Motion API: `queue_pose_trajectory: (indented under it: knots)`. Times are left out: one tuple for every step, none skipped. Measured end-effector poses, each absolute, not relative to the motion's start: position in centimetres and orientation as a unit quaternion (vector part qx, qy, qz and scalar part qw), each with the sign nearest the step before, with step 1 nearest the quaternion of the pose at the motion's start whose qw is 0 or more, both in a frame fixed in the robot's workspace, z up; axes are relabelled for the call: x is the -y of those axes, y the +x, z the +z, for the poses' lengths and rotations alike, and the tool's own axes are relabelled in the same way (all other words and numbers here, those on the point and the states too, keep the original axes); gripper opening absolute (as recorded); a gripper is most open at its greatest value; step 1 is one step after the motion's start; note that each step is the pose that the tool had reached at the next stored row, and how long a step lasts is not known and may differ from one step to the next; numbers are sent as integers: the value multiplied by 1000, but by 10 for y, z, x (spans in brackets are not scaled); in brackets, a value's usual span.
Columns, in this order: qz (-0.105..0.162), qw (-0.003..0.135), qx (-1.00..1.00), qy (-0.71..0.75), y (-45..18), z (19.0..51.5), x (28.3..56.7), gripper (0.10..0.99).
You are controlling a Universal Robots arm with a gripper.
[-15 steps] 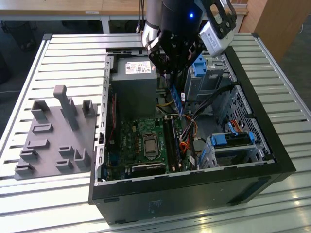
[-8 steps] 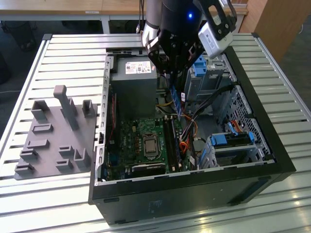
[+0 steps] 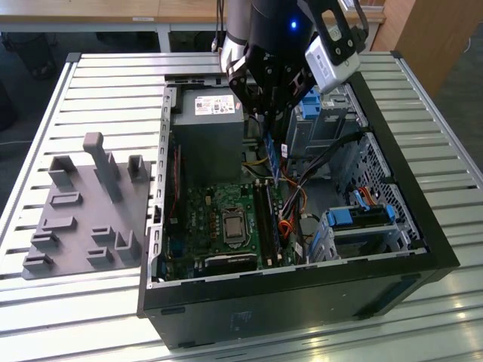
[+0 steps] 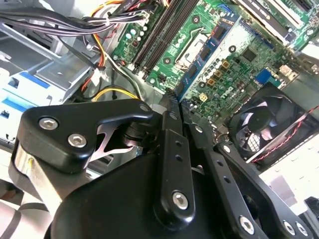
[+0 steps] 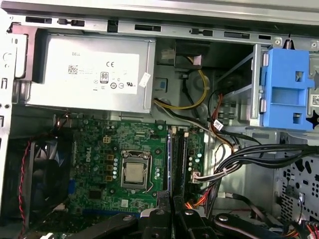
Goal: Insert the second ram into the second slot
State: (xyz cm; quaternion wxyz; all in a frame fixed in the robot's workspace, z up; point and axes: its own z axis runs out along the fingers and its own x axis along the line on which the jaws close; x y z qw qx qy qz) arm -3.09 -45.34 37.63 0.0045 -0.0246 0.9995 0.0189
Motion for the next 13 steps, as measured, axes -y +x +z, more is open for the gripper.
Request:
queue_pose_trajectory:
  knots:
    - [19, 4, -1000, -24, -31, 376, 453, 137]
    - [19, 5, -1000, -23, -30, 376, 453, 137]
    - [19, 5, -1000, -22, -30, 376, 453, 137]
    - [19, 5, -1000, -22, -29, 376, 453, 137]
    - [19, 5, -1000, -21, -29, 376, 453, 137]
    - [19, 5, -1000, -21, -28, 376, 453, 137]
    - [19, 5, -1000, -21, -28, 375, 453, 137]
    - [19, 5, -1000, -21, -28, 375, 453, 137]
    - [19, 5, -1000, -21, -28, 374, 453, 137]
    - [19, 5, -1000, -21, -27, 374, 453, 137]
    - [19, 4, -1000, -21, -27, 374, 453, 137]
    - [19, 4, -1000, -22, -27, 373, 453, 137]
    - [19, 3, -1000, -23, -26, 371, 453, 137]
